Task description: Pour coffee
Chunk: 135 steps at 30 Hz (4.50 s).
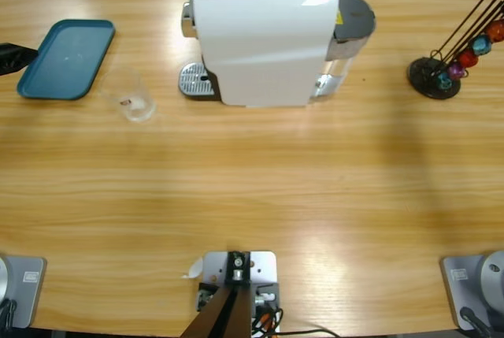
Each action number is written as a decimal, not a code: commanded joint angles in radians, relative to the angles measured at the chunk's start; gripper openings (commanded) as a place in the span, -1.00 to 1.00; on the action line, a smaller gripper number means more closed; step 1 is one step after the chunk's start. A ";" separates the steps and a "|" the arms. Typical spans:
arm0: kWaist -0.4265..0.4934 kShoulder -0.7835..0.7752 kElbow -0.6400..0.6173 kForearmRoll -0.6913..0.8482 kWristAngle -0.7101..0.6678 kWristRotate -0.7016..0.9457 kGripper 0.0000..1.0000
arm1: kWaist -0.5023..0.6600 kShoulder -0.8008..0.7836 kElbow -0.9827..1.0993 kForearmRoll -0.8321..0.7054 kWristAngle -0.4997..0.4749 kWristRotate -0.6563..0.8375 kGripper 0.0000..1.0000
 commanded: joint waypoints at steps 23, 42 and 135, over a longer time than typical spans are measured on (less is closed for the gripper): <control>-0.044 0.091 0.075 -0.071 -0.074 0.083 0.82 | 0.571 -0.051 -0.554 0.596 0.487 -0.589 -1.00; -0.051 0.116 0.072 -0.071 -0.095 0.088 0.82 | 0.603 0.447 -0.769 0.405 0.676 -0.780 -1.00; -0.087 0.125 0.075 -0.068 -0.098 0.096 0.82 | 0.608 0.240 -0.820 0.380 0.506 -0.625 0.77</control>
